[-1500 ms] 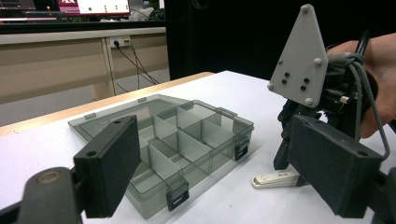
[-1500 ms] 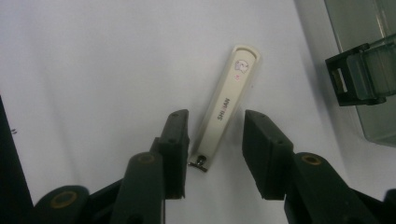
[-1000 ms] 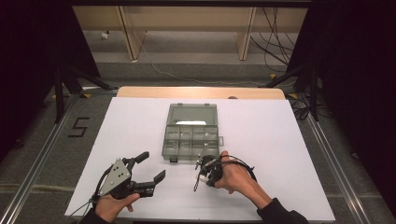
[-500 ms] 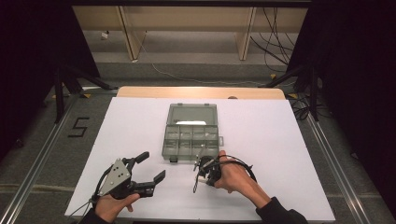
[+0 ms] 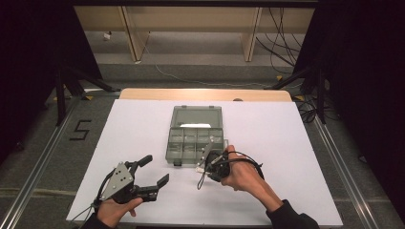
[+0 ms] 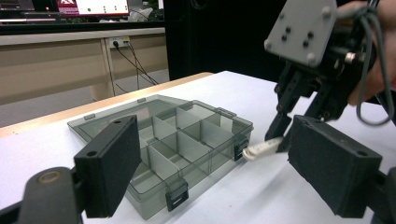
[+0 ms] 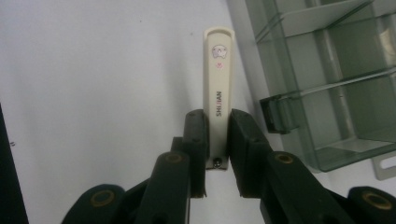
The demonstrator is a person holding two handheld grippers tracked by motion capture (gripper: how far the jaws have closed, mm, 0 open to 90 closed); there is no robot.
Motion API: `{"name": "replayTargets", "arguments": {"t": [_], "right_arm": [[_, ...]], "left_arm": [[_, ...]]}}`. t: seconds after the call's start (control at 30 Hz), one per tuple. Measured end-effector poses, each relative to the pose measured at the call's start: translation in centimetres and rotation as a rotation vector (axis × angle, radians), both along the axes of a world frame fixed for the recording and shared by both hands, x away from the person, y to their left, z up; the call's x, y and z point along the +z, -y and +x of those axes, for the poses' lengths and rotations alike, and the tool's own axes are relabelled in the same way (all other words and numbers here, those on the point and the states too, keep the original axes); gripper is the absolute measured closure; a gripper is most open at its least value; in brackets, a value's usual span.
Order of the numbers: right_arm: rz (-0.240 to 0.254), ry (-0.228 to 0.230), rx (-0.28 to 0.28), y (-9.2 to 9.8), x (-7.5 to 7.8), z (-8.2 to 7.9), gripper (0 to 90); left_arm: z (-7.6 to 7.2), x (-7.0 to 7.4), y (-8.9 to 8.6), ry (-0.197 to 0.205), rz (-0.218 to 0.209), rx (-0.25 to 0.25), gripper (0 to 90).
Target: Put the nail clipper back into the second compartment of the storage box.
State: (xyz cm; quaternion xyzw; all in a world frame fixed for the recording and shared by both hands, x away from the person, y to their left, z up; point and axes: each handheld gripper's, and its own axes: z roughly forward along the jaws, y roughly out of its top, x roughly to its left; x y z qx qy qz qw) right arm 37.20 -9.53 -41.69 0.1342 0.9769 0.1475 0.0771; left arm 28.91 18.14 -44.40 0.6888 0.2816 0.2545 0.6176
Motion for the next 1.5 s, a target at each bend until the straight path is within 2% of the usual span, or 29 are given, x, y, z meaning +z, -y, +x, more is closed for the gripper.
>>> {"name": "replayTargets", "arguments": {"t": [0.2, 0.27, 0.3, 0.33, 0.43, 0.57, 0.73, 0.8, 0.93, 1.03, 1.07, 1.1, 1.13, 1.17, 1.2, 1.23, 1.3, 1.37, 1.4, 1.5], "right_arm": [[0.045, 0.026, -0.001, 0.1, 1.2, 0.7, 77.5], [0.079, 0.037, -0.011, 0.0, 1.8, 1.1, 77.5], [0.113, 0.054, -0.029, -0.2, 2.2, 1.6, 77.4], [0.113, 0.054, -0.029, -0.2, 2.2, 1.6, 77.4], [0.174, 0.093, -0.058, -0.4, 2.5, 2.5, 77.5], [0.216, 0.111, -0.103, -0.5, 2.3, 3.8, 77.4], [0.279, 0.112, -0.178, -0.5, 1.8, 5.6, 77.4], [0.291, 0.118, -0.189, -0.6, 1.6, 6.2, 77.4], [0.356, 0.07, -0.251, -1.1, 1.4, 7.2, 77.4], [0.372, 0.067, -0.275, -1.6, 1.0, 7.9, 77.4], [0.382, 0.057, -0.29, -1.7, 0.9, 8.1, 77.4], [0.386, 0.055, -0.297, -1.9, 0.8, 8.4, 77.5], [0.39, 0.044, -0.304, -2.0, 0.8, 8.6, 77.4], [0.392, 0.057, -0.319, -2.4, 0.5, 9.1, 77.4], [0.392, 0.057, -0.319, -2.4, 0.5, 9.1, 77.4], [0.389, 0.048, -0.326, -2.5, 0.4, 9.2, 77.4], [0.406, 0.025, -0.348, -2.9, 0.1, 9.6, 77.4], [0.397, 0.025, -0.355, -3.3, -0.1, 9.8, 77.4], [0.395, 0.027, -0.349, -3.4, -0.2, 10.0, 77.4], [0.399, 0.016, -0.375, -3.7, -0.4, 10.4, 77.4]], "left_arm": [[0.0, 0.0, 0.0, 0.0, -0.002, -0.001, 16.7], [0.0, -0.1, 0.0, -0.003, -0.005, 0.0, 16.7], [0.0, -0.1, 0.0, -0.004, -0.005, 0.0, 16.7], [0.0, -0.1, 0.0, -0.003, -0.003, 0.0, 16.7], [0.0, -0.1, 0.0, -0.003, -0.006, 0.0, 16.7], [0.1, -0.1, 0.0, -0.003, 0.005, 0.0, 16.7], [0.0, -0.1, 0.0, -0.013, -0.011, 0.003, 16.7], [0.0, -0.1, 0.0, -0.01, -0.008, 0.002, 16.7], [0.0, -0.1, 0.0, -0.006, -0.003, 0.001, 16.7], [0.0, -0.1, 0.0, -0.016, -0.011, 0.008, 16.7], [0.0, -0.1, 0.0, -0.008, -0.006, 0.001, 16.7], [-0.2, -0.1, 0.1, -0.029, -0.019, 0.0, 16.7], [-0.1, -0.1, 0.0, -0.023, -0.015, 0.0, 16.7], [-0.1, -0.1, 0.0, -0.015, -0.011, -0.001, 16.7], [0.0, -0.1, 0.0, -0.01, -0.024, -0.008, 16.7], [-0.1, -0.1, 0.0, -0.021, -0.015, 0.0, 16.7], [0.0, -0.1, 0.0, -0.013, -0.026, -0.008, 16.7], [-0.1, -0.1, 0.0, -0.021, -0.016, -0.001, 16.7], [0.0, -0.1, 0.0, -0.016, -0.023, -0.005, 16.7], [-0.1, -0.1, 0.0, -0.02, -0.02, -0.002, 16.7]]}}
